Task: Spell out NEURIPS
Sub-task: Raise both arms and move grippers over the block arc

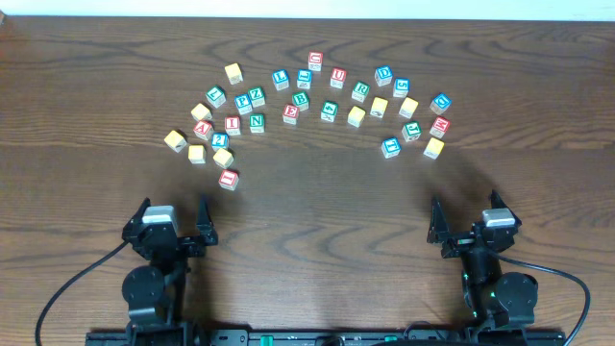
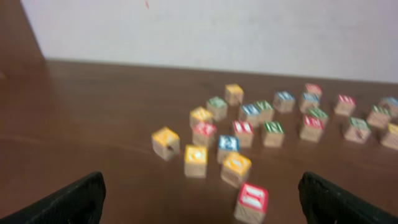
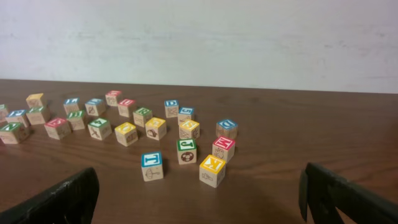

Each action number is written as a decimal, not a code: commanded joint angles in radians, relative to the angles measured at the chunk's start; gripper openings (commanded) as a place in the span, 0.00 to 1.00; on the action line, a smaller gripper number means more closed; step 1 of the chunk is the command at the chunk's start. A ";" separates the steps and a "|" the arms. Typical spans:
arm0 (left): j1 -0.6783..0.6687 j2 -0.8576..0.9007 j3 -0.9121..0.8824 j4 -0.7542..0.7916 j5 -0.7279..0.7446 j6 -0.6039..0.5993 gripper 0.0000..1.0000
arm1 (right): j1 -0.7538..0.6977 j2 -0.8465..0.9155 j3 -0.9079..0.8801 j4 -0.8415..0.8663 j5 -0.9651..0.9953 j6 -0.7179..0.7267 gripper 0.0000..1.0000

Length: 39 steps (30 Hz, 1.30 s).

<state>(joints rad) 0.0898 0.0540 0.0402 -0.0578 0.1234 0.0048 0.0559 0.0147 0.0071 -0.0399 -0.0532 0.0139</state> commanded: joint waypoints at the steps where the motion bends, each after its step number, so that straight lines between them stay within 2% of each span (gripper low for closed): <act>1: -0.002 0.071 0.072 -0.013 0.050 -0.029 0.98 | -0.010 0.005 0.033 0.002 -0.014 0.008 0.99; 8: -0.002 0.314 0.264 -0.044 0.054 -0.029 0.98 | -0.010 0.107 0.123 0.002 -0.027 0.007 0.99; 18: -0.002 0.693 0.729 -0.418 0.055 -0.028 0.98 | -0.010 0.443 0.403 -0.045 -0.101 0.007 0.99; 27: -0.002 1.025 1.188 -0.750 0.174 -0.024 0.98 | -0.010 0.875 0.868 -0.400 -0.190 0.006 0.99; 33: -0.003 1.249 1.446 -0.948 0.183 0.005 0.98 | -0.010 1.117 1.168 -0.648 -0.194 0.006 0.99; 39: -0.003 1.464 1.704 -1.148 0.183 0.044 0.98 | -0.010 1.317 1.404 -0.814 -0.254 -0.017 0.99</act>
<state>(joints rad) 0.0895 1.4330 1.6211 -1.1534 0.2913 0.0116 0.0555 1.2587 1.3136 -0.8177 -0.2615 0.0120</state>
